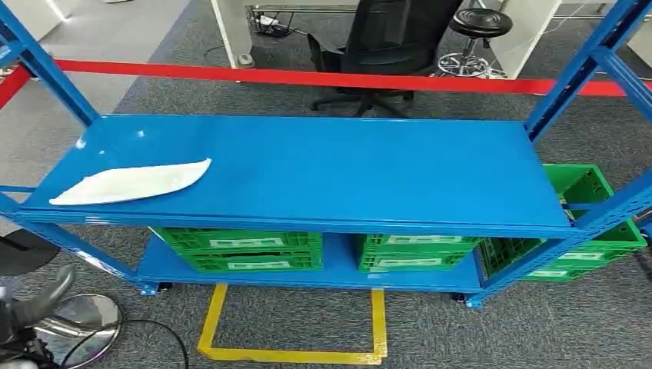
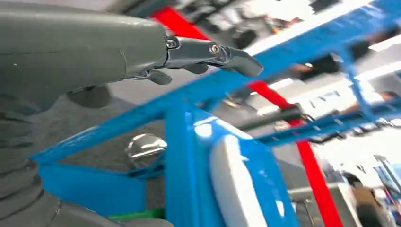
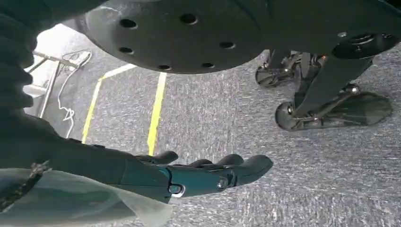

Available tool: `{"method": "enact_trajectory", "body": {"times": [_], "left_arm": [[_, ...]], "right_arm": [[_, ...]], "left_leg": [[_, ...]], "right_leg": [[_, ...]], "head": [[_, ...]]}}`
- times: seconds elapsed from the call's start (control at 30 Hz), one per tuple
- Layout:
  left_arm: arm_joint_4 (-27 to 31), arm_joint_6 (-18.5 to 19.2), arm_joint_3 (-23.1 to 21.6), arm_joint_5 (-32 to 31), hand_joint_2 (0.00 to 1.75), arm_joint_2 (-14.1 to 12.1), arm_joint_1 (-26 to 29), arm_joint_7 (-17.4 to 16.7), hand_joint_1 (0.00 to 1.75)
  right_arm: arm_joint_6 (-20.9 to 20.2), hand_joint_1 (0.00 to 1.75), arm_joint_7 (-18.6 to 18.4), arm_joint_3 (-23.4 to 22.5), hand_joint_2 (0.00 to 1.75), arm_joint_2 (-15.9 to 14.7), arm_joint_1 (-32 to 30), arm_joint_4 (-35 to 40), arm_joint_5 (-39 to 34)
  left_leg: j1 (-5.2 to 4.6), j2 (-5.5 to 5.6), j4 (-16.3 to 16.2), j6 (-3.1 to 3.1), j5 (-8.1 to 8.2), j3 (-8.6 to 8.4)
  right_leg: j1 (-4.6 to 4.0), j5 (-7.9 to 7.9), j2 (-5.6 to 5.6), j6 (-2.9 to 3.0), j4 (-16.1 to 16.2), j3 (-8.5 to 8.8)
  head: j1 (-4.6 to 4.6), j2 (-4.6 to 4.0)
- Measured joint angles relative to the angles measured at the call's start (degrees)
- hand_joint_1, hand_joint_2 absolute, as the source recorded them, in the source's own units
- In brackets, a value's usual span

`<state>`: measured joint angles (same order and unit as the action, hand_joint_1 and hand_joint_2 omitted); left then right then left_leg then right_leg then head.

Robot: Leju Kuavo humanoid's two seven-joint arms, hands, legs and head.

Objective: Take the parts from the cabinet and place them on the table.

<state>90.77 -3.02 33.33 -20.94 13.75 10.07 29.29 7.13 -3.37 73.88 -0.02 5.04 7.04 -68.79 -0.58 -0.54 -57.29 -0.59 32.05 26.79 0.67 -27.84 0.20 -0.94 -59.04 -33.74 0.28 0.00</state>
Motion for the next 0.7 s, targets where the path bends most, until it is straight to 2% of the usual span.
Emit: {"method": "enact_trajectory", "body": {"times": [0.17, 0.37, 0.7], "left_arm": [[1.57, -2.12, -7.13, -5.93, 1.75, -3.71, -0.18, -4.24, 0.00], [1.90, -3.49, -14.16, -13.43, 1.75, -8.31, -1.42, -11.05, 0.00], [1.64, -2.95, -24.06, -25.99, 1.75, -15.41, -5.66, -23.56, 0.00]], "right_arm": [[0.11, 0.00, 0.00, 1.77, 1.75, 0.11, 0.30, -0.17, -1.16], [0.09, 0.00, 0.00, 3.39, 1.75, 0.26, 0.58, -0.39, -2.31], [-0.22, 0.00, 0.00, 5.64, 1.75, 0.42, 0.90, -0.70, -4.06]], "left_leg": [[0.00, -0.02, 0.00, 0.00, 0.00, -0.02], [0.00, -0.03, 0.00, 0.00, 0.00, -0.01], [0.00, -0.04, -0.01, 0.00, -0.01, -0.11]], "right_leg": [[-0.01, 0.00, 0.01, 0.00, 0.00, 0.00], [-0.01, 0.00, 0.02, 0.00, -0.01, 0.00], [0.00, 0.01, 0.04, 0.00, 0.00, 0.00]], "head": [[0.00, 0.00], [0.02, 0.00], [0.02, 0.00]]}}
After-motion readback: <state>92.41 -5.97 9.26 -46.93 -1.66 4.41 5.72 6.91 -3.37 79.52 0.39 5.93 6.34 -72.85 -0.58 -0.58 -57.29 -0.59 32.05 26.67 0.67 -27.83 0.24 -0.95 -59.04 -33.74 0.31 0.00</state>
